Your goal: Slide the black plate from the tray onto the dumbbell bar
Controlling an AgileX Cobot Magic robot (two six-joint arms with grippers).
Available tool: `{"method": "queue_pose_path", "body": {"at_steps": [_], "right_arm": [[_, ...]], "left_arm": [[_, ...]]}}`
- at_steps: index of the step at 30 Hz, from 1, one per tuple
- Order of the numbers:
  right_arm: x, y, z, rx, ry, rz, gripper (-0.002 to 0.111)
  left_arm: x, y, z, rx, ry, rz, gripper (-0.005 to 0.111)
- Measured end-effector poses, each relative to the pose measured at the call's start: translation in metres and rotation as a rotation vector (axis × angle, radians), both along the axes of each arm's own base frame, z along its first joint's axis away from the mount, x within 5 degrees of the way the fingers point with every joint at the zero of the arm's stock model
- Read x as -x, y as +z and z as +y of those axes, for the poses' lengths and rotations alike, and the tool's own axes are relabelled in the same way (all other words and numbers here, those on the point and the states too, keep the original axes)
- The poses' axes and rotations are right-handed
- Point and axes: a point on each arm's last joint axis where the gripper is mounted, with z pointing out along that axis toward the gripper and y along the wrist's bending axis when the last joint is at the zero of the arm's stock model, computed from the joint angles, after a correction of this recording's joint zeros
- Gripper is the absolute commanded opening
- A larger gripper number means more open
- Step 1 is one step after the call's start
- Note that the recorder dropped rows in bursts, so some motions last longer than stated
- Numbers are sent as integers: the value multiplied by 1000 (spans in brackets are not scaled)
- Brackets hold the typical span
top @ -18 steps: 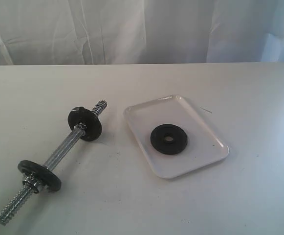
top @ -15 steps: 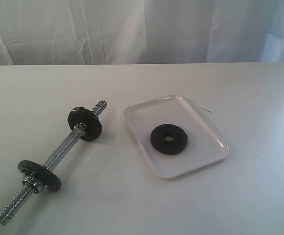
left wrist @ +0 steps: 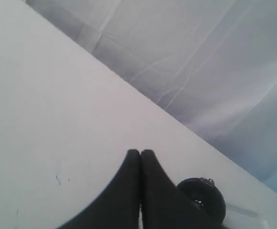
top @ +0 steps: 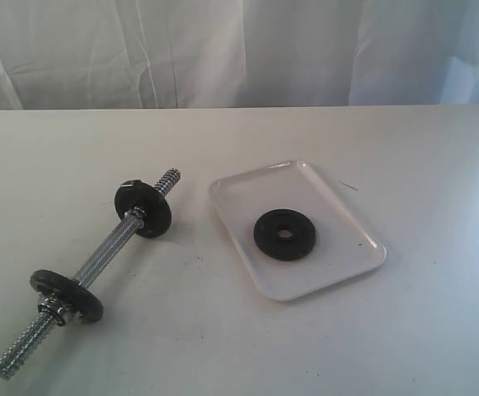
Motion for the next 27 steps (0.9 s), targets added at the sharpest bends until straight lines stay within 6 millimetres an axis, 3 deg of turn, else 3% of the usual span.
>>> {"method": "queue_pose_path", "body": {"at_steps": [3, 6, 9, 11, 14, 16, 23, 25, 27], "right_arm": [[0, 0, 0, 0, 0, 0, 0], [0, 0, 0, 0, 0, 0, 0], [0, 0, 0, 0, 0, 0, 0], [0, 0, 0, 0, 0, 0, 0], [0, 0, 0, 0, 0, 0, 0], [0, 0, 0, 0, 0, 0, 0], [0, 0, 0, 0, 0, 0, 0], [0, 0, 0, 0, 0, 0, 0], [0, 0, 0, 0, 0, 0, 0]], "left_arm": [[-1, 59, -1, -215, -28, -7, 0], [-15, 97, -2, -373, -80, 73, 0], [-55, 129, -4, -528, -249, 293, 0], [-87, 146, -10, -538, -400, 376, 0], [-121, 151, -13, -533, -533, 441, 1], [-144, 148, -14, -521, -606, 492, 8], [-201, 127, -19, -441, -847, 637, 78], [-214, 120, -22, -407, -917, 640, 86], [-225, 111, -25, -372, -993, 642, 86]]}}
